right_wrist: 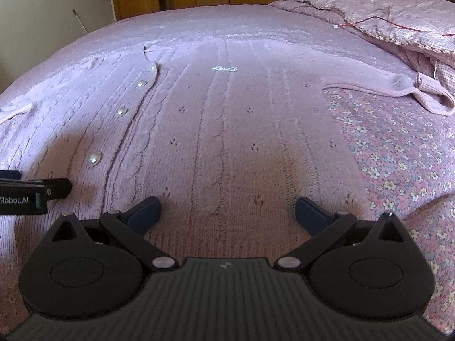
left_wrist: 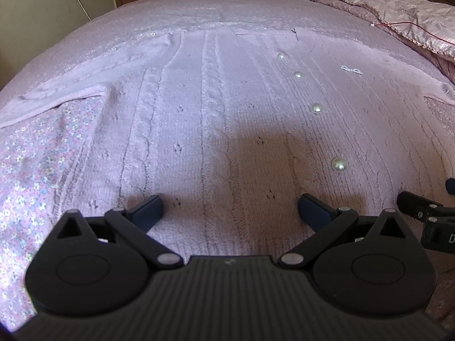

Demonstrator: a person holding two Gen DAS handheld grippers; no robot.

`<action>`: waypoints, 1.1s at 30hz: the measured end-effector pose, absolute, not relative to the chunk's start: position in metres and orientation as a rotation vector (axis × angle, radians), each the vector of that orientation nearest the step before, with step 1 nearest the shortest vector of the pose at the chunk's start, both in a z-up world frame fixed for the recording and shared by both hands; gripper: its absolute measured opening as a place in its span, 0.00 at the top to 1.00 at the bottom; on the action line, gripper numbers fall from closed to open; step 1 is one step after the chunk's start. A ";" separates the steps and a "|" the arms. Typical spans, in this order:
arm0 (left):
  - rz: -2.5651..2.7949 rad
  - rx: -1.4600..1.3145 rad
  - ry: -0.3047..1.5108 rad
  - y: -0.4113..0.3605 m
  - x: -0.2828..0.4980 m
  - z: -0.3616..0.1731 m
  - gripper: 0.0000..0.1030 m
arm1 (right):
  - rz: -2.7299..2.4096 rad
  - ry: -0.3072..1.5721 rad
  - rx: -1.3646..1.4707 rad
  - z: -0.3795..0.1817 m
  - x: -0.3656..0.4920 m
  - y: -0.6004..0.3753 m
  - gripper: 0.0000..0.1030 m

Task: Fold small clothes
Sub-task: 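Move the right gripper toward the cuff of one cardigan sleeve, then grasp the sleeve cuff with the right gripper and lift it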

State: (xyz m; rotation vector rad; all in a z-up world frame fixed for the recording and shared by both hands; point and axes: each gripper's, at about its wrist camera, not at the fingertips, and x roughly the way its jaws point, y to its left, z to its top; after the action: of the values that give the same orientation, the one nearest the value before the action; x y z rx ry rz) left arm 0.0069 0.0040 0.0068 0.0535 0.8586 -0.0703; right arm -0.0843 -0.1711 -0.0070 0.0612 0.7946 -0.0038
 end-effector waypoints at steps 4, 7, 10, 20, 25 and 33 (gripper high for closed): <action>-0.068 0.066 0.864 0.006 0.008 0.009 0.00 | 0.037 0.824 0.097 -0.001 -0.082 -0.181 0.00; -0.064 0.029 0.866 0.011 0.007 0.016 0.00 | 0.086 0.827 0.176 0.009 -0.080 -0.197 0.00; -0.049 -0.010 0.860 0.019 0.006 0.024 0.00 | 0.104 0.810 0.236 0.024 -0.078 -0.218 0.00; -0.023 -0.003 0.922 0.016 0.013 0.021 0.00 | -0.107 0.700 0.350 0.057 -0.053 -0.339 0.00; -0.007 0.052 0.943 0.007 0.017 0.016 0.00 | -0.259 0.672 0.394 0.048 -0.040 -0.412 0.00; -0.002 0.043 0.952 0.002 0.031 0.014 0.00 | -0.423 0.684 0.472 0.013 -0.007 -0.506 0.00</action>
State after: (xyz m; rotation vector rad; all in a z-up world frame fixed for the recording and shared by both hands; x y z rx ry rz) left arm 0.0309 0.0024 0.0136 0.0426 0.9524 -0.0024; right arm -0.0069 -0.5055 0.0133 0.4721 0.6843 -0.4231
